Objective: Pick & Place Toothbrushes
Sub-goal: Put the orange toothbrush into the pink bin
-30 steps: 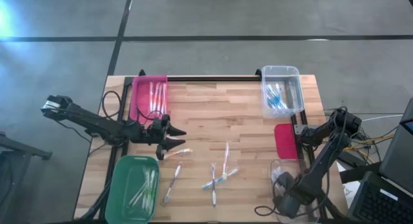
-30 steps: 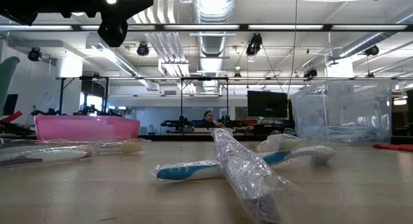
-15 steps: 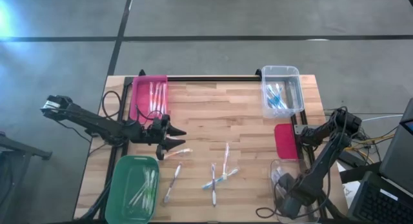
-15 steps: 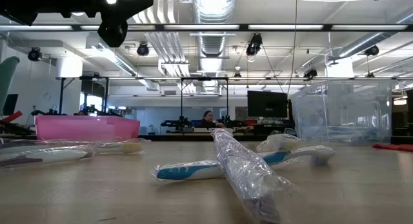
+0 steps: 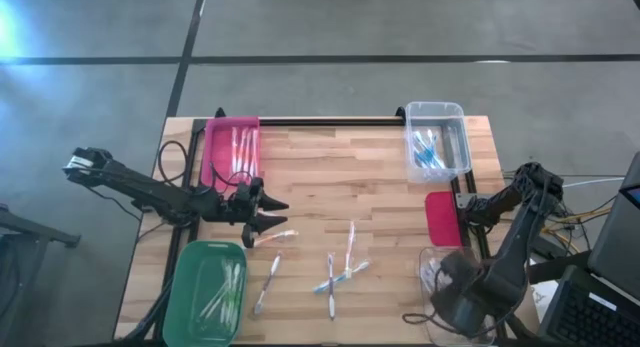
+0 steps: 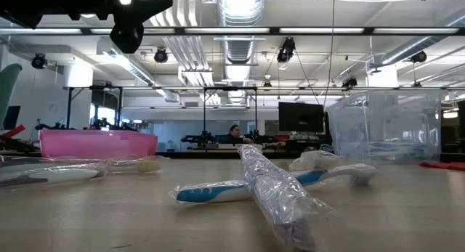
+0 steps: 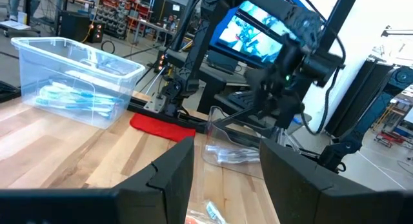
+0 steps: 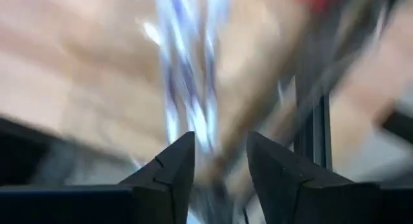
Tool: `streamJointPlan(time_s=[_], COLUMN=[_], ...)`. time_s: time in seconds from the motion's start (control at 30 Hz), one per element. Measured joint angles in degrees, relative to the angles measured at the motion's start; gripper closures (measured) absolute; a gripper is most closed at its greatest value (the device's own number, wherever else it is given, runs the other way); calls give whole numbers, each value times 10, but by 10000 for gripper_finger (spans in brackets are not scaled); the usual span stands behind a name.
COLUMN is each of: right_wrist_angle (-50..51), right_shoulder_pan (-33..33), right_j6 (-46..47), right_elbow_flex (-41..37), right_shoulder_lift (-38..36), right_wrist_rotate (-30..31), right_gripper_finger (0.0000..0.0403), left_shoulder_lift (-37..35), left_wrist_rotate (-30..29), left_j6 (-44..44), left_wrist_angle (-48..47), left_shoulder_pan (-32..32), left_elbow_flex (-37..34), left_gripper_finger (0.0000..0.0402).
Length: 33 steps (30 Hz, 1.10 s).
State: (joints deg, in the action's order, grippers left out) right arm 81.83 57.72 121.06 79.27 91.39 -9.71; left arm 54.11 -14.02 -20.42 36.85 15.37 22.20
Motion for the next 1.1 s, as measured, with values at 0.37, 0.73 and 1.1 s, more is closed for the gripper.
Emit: streamJointPlan(time_s=[0.37,0.73,1.1], right_wrist_angle=[39,-23,-111], right_shoulder_pan=[-63,-240,-373], right_j6=[-193,-480,-867], right_elbow_flex=[36,4,8], right_shoulder_lift=[1,1,2], right_wrist_rotate=[550,531,379], right_gripper_finger=[324,352,294], left_shoulder_lift=[-1,0,0], left_wrist_rotate=[1,3,5], left_j6=[0,26,25], left_wrist_angle=[0,-4,-25], left_shoulder_pan=[0,-2,-3], left_elbow_flex=[0,9,9], left_gripper_finger=[220,220,220])
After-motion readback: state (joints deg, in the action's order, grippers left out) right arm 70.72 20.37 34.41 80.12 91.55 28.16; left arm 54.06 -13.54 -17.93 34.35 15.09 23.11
